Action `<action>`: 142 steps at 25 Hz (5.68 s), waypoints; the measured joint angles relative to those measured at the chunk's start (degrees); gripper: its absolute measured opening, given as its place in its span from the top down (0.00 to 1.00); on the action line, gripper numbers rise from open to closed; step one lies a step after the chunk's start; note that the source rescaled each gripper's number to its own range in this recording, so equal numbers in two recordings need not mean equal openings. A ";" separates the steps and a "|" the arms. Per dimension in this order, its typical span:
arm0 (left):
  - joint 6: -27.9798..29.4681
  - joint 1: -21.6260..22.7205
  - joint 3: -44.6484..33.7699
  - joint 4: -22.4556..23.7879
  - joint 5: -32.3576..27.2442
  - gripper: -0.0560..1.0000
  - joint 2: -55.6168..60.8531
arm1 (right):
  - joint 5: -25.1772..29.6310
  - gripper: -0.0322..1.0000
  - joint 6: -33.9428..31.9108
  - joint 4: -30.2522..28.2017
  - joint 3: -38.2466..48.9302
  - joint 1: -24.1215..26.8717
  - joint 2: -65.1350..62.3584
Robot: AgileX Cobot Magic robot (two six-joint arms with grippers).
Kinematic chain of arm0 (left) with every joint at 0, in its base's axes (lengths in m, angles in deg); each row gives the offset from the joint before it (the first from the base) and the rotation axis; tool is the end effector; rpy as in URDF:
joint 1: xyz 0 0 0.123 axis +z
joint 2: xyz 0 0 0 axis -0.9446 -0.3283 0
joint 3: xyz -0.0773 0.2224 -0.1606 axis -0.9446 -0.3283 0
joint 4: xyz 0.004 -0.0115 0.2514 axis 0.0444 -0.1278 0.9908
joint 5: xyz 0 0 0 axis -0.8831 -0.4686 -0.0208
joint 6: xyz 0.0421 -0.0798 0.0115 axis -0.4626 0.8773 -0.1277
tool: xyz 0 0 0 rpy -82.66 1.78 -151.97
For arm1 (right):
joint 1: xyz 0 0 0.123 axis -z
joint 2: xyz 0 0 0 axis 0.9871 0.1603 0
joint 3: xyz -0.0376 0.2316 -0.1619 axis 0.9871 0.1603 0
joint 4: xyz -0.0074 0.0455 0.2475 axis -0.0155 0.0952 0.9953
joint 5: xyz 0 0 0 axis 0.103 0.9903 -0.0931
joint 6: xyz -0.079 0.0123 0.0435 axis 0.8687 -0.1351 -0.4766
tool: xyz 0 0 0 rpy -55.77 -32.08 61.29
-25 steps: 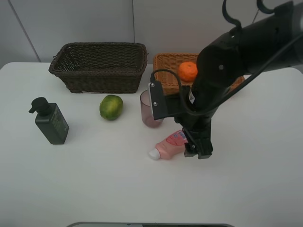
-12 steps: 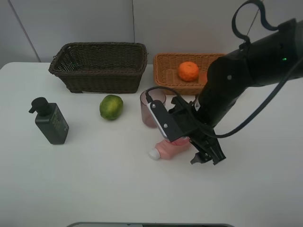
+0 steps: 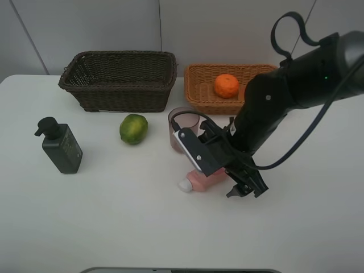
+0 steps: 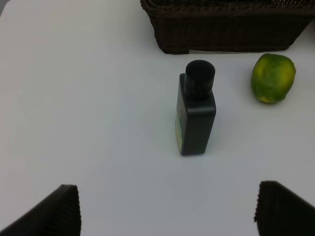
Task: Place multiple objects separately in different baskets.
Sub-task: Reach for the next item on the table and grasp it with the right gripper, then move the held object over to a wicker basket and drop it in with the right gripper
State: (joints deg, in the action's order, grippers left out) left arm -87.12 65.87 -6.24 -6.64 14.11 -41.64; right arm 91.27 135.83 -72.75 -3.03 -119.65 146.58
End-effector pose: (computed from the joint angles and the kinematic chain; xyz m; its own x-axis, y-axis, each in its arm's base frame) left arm -0.0064 0.0037 0.2783 -0.4457 0.0176 -0.8950 0.0468 0.9989 -0.0036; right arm 0.2383 0.1944 0.1262 0.5926 -0.8050 -0.0280 -0.7946 -0.5785 -0.1843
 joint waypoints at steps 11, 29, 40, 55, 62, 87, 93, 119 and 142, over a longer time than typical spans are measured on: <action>0.00 0.00 0.00 0.00 0.00 0.08 0.00 | 0.18 0.08 0.05 0.06 -3.18 0.06 4.36; 0.00 0.00 0.00 0.00 0.00 0.08 0.00 | -0.37 0.86 0.00 -0.60 -3.63 0.06 7.40; 0.00 0.00 0.00 0.00 0.00 0.08 0.00 | -0.32 0.94 -0.20 -2.65 -4.00 0.06 7.58; 0.00 0.00 0.00 0.00 0.00 0.08 0.00 | -0.32 0.94 -0.20 -2.55 -4.00 0.06 7.58; 0.00 0.00 0.00 0.00 0.00 0.08 0.00 | 0.34 0.95 -1.40 -2.61 -3.95 0.06 6.97; 0.00 0.00 0.00 0.00 0.00 0.08 0.00 | 20.33 0.96 -65.06 3.42 -25.72 0.06 -5.12; 0.00 0.00 0.00 0.00 0.00 0.08 0.00 | 18.87 0.96 -72.22 3.37 -38.08 0.06 2.11; 0.00 0.00 0.00 0.00 0.00 0.08 0.00 | -22.24 0.97 -85.90 2.95 -58.55 3.43 31.73; 0.00 0.00 0.00 0.00 0.00 0.08 0.00 | -20.83 0.34 -86.77 3.38 -58.55 3.75 34.89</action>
State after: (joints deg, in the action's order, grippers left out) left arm -87.12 65.87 -6.24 -6.64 14.11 -41.64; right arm 70.44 49.06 -69.37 -61.59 -115.90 181.47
